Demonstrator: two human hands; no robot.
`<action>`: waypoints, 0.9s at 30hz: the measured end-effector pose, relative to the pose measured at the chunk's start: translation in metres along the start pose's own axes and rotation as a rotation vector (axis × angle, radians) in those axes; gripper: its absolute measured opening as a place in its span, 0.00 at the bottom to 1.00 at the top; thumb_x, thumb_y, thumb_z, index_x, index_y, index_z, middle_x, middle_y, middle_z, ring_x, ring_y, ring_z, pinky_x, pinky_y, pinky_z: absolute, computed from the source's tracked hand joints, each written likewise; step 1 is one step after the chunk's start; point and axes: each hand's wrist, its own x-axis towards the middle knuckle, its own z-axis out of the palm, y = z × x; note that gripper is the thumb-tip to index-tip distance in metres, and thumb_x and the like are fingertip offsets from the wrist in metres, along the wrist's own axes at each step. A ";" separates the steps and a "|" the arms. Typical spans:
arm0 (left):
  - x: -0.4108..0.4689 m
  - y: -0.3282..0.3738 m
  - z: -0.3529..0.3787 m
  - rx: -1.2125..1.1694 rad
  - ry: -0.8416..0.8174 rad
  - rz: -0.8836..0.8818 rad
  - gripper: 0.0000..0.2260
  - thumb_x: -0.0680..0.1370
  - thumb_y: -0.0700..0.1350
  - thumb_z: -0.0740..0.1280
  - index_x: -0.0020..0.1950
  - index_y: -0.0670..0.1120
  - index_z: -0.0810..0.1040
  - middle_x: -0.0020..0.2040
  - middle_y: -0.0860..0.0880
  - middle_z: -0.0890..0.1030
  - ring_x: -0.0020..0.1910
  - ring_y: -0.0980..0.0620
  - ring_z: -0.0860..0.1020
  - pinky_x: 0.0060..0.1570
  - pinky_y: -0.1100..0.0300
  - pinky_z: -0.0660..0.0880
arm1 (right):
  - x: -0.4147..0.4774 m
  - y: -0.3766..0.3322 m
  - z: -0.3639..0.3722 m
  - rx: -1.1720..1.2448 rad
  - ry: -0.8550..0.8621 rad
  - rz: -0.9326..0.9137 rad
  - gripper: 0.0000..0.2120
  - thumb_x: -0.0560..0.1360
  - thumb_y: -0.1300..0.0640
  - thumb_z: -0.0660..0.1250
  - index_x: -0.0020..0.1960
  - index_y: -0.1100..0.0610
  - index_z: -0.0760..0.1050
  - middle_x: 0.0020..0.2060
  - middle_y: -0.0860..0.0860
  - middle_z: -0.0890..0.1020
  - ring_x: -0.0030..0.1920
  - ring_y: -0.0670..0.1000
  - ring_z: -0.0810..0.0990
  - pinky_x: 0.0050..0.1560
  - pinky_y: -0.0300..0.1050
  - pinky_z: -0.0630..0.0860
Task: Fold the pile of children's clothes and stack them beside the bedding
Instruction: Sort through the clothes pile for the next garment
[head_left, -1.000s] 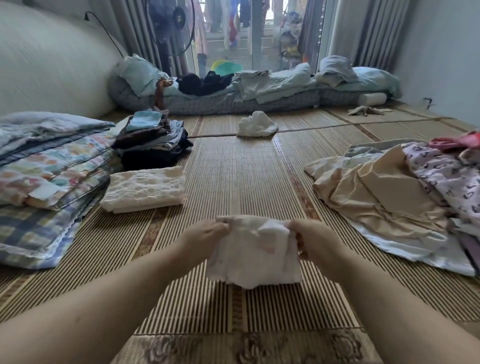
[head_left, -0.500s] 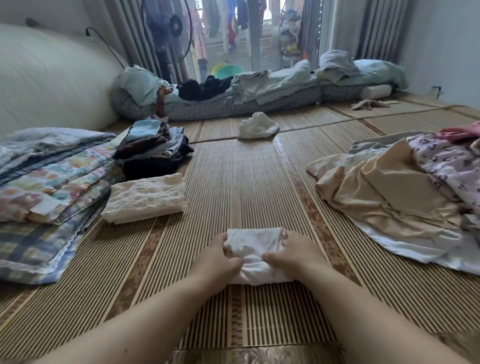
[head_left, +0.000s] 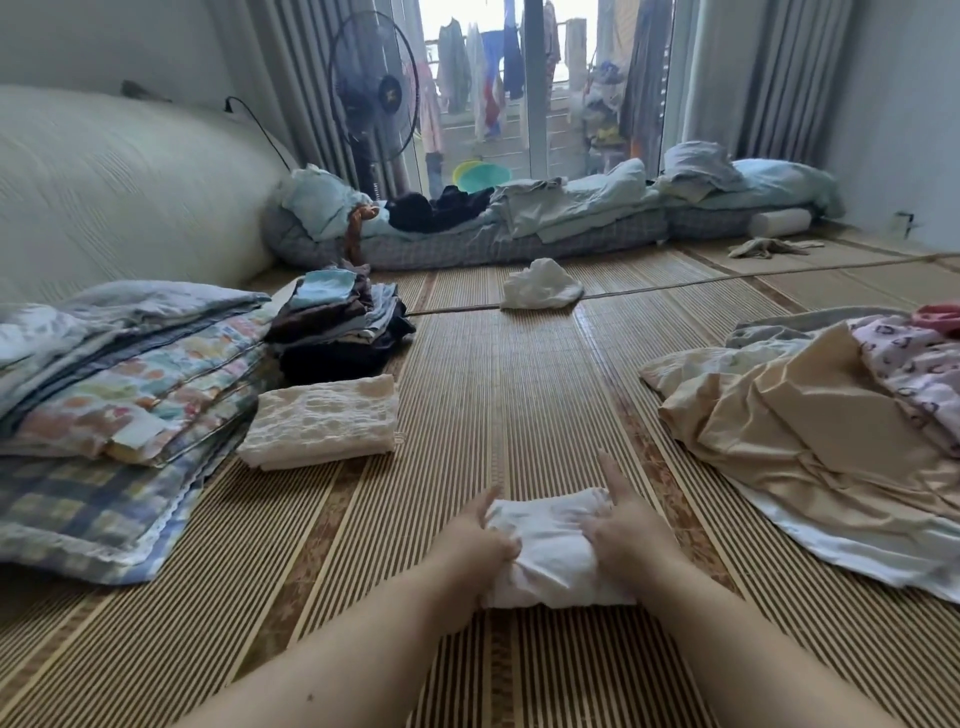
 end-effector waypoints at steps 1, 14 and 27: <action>-0.002 0.000 -0.002 -0.041 -0.059 -0.001 0.27 0.76 0.31 0.62 0.67 0.57 0.72 0.71 0.43 0.67 0.53 0.42 0.81 0.49 0.49 0.81 | -0.003 -0.001 -0.003 0.079 -0.027 -0.011 0.30 0.78 0.66 0.59 0.75 0.44 0.59 0.59 0.50 0.75 0.56 0.58 0.79 0.49 0.43 0.76; -0.002 0.027 -0.126 -0.074 0.076 0.438 0.16 0.84 0.37 0.51 0.69 0.44 0.70 0.67 0.46 0.72 0.51 0.66 0.79 0.53 0.73 0.73 | 0.024 -0.101 0.049 0.248 -0.230 -0.237 0.32 0.68 0.69 0.73 0.67 0.48 0.72 0.56 0.50 0.80 0.47 0.49 0.83 0.39 0.38 0.80; 0.131 0.076 -0.311 0.478 0.486 0.406 0.19 0.81 0.39 0.58 0.72 0.44 0.70 0.72 0.46 0.70 0.66 0.50 0.71 0.60 0.64 0.66 | 0.189 -0.210 0.224 0.058 -0.239 -0.402 0.35 0.71 0.57 0.74 0.74 0.50 0.64 0.63 0.53 0.77 0.57 0.54 0.79 0.59 0.54 0.76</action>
